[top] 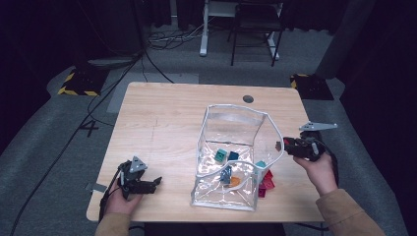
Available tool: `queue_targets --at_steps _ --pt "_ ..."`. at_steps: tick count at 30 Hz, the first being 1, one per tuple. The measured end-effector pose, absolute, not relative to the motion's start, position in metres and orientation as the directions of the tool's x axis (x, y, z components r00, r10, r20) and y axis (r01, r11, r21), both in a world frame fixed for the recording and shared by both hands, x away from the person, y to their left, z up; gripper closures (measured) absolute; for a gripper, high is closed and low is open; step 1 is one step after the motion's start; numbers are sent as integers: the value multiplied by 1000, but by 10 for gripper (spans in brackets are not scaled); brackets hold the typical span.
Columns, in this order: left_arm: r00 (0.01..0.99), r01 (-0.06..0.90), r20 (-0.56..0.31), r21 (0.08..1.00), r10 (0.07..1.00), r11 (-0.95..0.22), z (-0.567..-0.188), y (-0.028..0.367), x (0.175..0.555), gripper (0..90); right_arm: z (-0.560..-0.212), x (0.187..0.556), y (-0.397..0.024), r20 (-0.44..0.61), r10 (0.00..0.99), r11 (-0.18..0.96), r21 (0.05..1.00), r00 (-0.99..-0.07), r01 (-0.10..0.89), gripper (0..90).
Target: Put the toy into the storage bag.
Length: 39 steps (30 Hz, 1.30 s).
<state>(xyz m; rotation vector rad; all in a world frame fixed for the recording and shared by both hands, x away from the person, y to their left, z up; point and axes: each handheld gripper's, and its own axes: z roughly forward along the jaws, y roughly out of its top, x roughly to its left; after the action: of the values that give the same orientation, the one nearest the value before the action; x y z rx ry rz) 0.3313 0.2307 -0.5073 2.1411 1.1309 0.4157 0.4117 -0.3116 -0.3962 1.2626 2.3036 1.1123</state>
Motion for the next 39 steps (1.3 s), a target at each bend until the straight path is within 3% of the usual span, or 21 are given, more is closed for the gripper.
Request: queue_targets --at_steps 39 --pt "570 606 -29 690 821 -396 -507 231 331 145 -283 377 -312 78 747 281 863 -660 420 587"
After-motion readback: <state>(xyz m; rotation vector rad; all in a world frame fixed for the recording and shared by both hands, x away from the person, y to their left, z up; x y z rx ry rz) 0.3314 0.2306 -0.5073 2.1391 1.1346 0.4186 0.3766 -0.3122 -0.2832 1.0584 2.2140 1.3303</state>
